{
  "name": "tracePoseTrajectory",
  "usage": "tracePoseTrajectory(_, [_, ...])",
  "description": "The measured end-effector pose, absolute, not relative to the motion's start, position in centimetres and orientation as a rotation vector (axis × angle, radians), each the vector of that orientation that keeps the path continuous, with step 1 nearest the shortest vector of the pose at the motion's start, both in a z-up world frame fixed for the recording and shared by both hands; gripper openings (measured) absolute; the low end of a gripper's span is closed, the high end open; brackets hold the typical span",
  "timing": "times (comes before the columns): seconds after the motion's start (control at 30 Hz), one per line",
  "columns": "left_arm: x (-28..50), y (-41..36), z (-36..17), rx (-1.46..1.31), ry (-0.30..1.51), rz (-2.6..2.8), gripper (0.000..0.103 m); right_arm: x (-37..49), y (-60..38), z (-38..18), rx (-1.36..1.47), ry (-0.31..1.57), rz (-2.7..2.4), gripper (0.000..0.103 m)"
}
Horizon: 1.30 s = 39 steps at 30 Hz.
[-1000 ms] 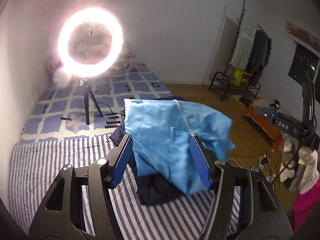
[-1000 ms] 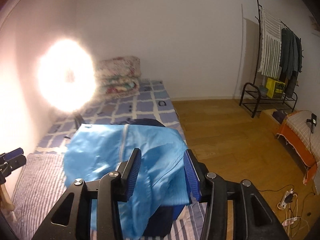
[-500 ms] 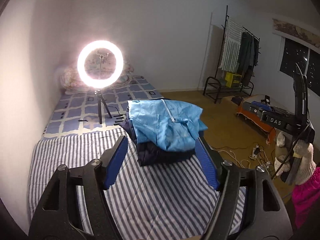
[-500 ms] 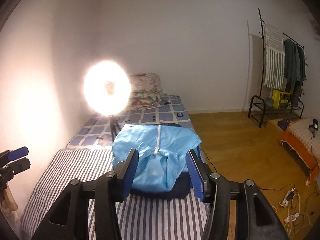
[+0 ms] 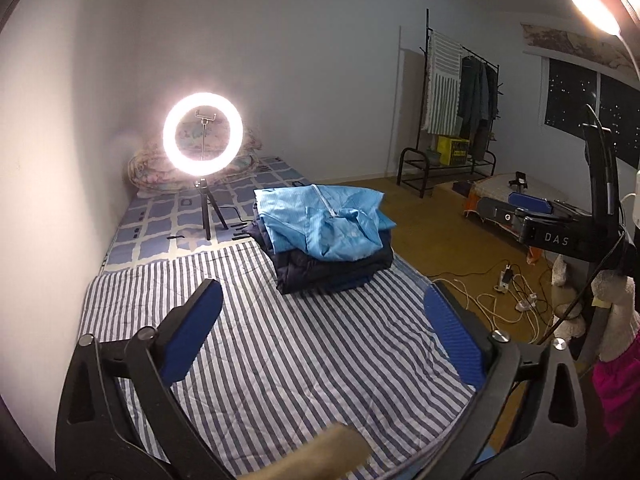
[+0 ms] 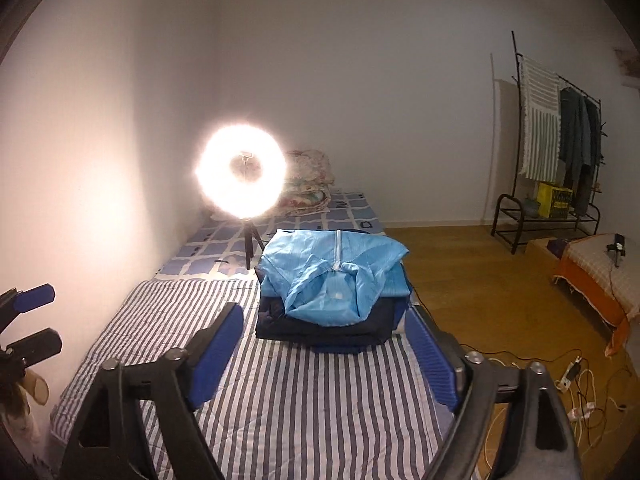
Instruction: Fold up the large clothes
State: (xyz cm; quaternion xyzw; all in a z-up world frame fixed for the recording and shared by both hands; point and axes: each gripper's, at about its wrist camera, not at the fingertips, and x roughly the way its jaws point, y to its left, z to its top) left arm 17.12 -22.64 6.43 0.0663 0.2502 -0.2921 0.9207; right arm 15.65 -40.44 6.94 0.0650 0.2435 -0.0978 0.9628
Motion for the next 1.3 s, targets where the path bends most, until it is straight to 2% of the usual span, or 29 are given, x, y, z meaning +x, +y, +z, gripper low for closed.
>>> tracePoseTrajectory(0.1, [16.7,-21.9,5.6,0.133,0.516,-0.581,0.103,14.5,-39.7,6.6,0.156,0.477,-0.210,0.100])
tracePoseTrajectory(0.17, [16.7,-21.7,5.1,0.136,0.525,-0.564,0.103,14.0,-39.3,6.4,0.160,0.464,-0.223,0.103])
tracePoseTrajectory(0.73, [18.3,-19.6,0.6,0.108,0.595,-0.527,0.103,13.6,-36.7,2.8,0.194,0.516,-0.273,0.103])
tracePoseTrajectory(1.3, [17.2,-19.2,0.6,0.142,0.564,-0.525,0.103,13.3,-35.4,2.2,0.170,0.531,-0.263,0.103])
